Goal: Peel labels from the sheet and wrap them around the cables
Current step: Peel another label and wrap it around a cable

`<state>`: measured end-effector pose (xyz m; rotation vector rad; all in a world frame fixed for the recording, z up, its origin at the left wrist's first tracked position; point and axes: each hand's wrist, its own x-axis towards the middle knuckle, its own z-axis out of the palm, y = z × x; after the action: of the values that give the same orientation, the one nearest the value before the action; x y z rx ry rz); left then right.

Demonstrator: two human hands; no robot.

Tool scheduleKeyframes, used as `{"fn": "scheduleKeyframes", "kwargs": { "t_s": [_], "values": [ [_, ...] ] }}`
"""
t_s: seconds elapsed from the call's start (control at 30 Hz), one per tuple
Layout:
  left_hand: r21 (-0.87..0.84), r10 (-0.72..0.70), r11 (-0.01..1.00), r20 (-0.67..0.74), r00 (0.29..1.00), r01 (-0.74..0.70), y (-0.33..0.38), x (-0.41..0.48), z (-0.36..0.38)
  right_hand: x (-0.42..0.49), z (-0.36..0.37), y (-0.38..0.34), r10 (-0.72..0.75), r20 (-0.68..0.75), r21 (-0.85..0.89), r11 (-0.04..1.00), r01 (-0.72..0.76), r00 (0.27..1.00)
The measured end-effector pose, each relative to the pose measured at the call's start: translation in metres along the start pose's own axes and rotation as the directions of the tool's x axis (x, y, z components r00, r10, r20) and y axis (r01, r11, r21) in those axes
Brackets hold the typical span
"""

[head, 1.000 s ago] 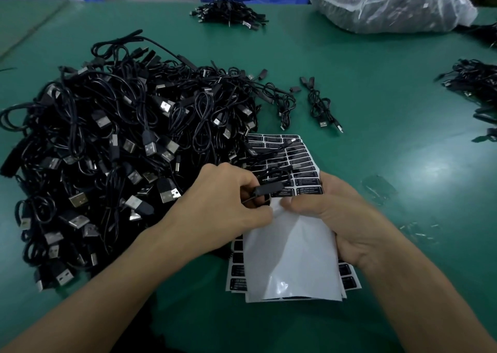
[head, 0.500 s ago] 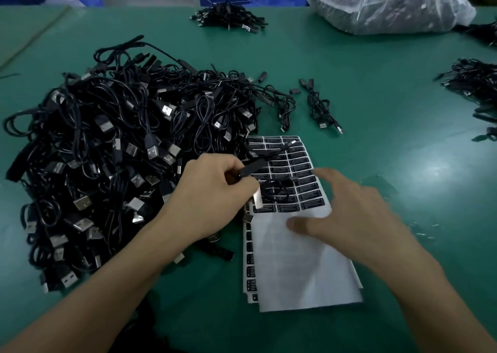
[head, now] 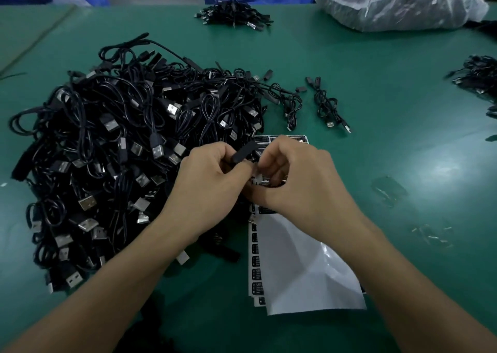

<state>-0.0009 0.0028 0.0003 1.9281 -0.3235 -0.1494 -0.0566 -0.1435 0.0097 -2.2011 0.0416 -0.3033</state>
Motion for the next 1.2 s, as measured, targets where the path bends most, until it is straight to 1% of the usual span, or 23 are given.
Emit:
{"fn": "scheduleKeyframes", "kwargs": {
  "t_s": [0.2, 0.3, 0.4, 0.53, 0.63, 0.7, 0.77, 0.83, 0.9, 1.07, 1.1, 1.2],
  "values": [
    [0.015, 0.031, 0.999, -0.002, 1.0, -0.031, -0.003, 0.001, 0.0, -0.001, 0.003, 0.005, -0.009, -0.04, -0.04, 0.999, 0.008, 0.999],
    [0.022, 0.046, 0.999, -0.006, 0.999, -0.046, -0.005, 0.002, 0.001, -0.002, 0.005, 0.006, -0.028, -0.045, -0.085, 0.996, 0.024, 0.999],
    [0.033, 0.062, 0.998, -0.009, 0.998, -0.062, -0.006, 0.002, 0.0, -0.003, 0.008, 0.007, -0.04, -0.031, -0.079, 0.996, 0.037, 0.999],
    [0.01, 0.08, 0.997, -0.011, 0.997, -0.08, -0.004, 0.0, 0.0, -0.002, 0.007, 0.014, 0.03, -0.057, 0.035, 0.999, -0.028, 0.998],
    [-0.093, 0.019, 0.996, 0.012, 1.0, -0.018, -0.004, 0.001, 0.001, 0.0, 0.003, 0.022, 0.113, -0.113, 0.141, 0.985, -0.096, 0.987],
    [-0.127, -0.012, 0.992, 0.029, 1.0, 0.015, -0.004, 0.001, 0.001, 0.001, 0.001, 0.026, 0.165, -0.173, 0.228, 0.966, -0.123, 0.971],
    [-0.125, -0.003, 0.992, 0.037, 0.999, 0.008, -0.004, 0.0, 0.002, 0.0, -0.001, 0.026, 0.194, -0.175, 0.37, 0.922, -0.118, 0.965],
    [-0.097, 0.034, 0.995, 0.034, 0.999, -0.03, -0.005, -0.001, 0.002, -0.001, -0.002, 0.024, 0.198, -0.14, 0.519, 0.849, -0.098, 0.97],
    [-0.099, 0.054, 0.994, 0.041, 0.998, -0.05, -0.005, 0.0, 0.001, -0.001, -0.002, 0.022, 0.218, -0.108, 0.619, 0.778, -0.106, 0.97],
    [-0.24, -0.009, 0.971, 0.061, 0.998, 0.023, -0.005, 0.0, 0.001, -0.002, -0.001, 0.018, 0.25, -0.024, 0.785, 0.604, -0.137, 0.968],
    [-0.268, -0.021, 0.963, 0.058, 0.998, 0.036, -0.004, 0.0, 0.002, -0.002, -0.001, 0.018, 0.254, -0.008, 0.799, 0.583, -0.147, 0.967],
    [-0.336, -0.042, 0.94, 0.045, 0.998, 0.055, -0.002, -0.001, 0.004, -0.002, -0.001, 0.019, 0.28, 0.037, 0.798, 0.57, -0.197, 0.959]
  ]
}}
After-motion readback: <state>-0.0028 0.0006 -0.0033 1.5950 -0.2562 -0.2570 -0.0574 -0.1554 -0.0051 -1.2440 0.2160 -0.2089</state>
